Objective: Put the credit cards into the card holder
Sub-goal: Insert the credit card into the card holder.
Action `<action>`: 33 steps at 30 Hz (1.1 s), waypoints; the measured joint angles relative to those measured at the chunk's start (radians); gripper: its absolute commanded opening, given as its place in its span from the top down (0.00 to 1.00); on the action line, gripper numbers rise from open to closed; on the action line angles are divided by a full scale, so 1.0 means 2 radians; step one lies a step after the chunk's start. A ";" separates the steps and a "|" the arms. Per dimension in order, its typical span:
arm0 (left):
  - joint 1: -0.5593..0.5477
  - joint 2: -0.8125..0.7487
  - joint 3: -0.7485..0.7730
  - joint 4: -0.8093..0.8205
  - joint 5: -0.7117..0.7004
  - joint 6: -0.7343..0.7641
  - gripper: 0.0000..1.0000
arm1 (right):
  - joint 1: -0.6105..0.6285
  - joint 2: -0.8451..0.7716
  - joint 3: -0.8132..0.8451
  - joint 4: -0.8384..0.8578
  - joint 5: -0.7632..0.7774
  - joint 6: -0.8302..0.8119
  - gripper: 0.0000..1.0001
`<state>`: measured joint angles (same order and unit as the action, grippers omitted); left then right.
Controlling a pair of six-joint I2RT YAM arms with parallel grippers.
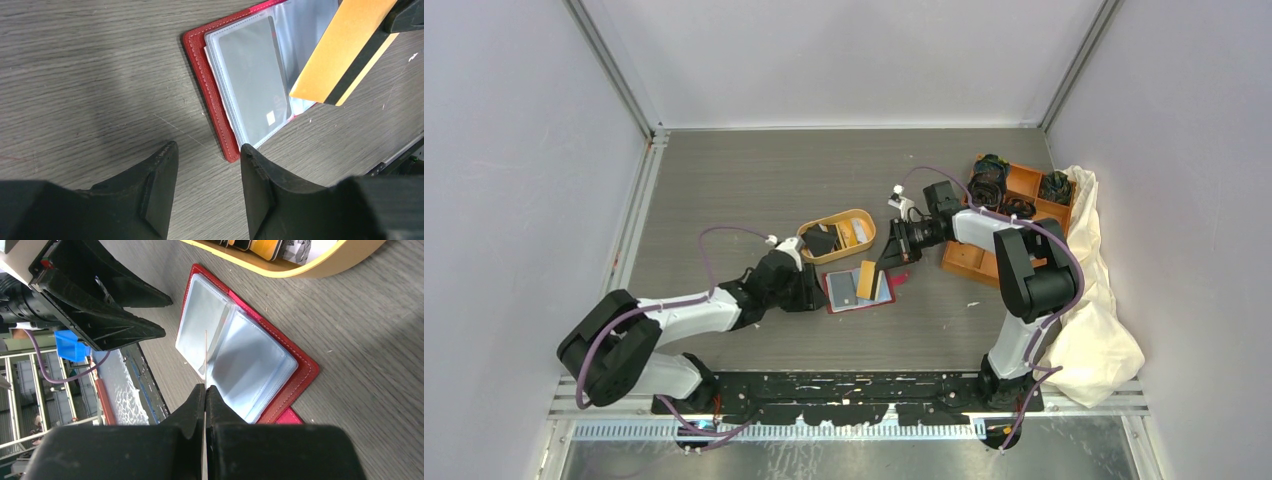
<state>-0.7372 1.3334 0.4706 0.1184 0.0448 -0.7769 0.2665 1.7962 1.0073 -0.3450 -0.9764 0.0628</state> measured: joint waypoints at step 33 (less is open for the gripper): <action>0.000 0.089 0.063 0.021 0.011 0.017 0.68 | 0.020 0.049 0.028 -0.024 0.013 0.001 0.99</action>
<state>-0.7372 1.5108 0.5968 0.1596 0.0669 -0.7437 0.3073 1.8942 1.0641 -0.3939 -0.9508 0.0647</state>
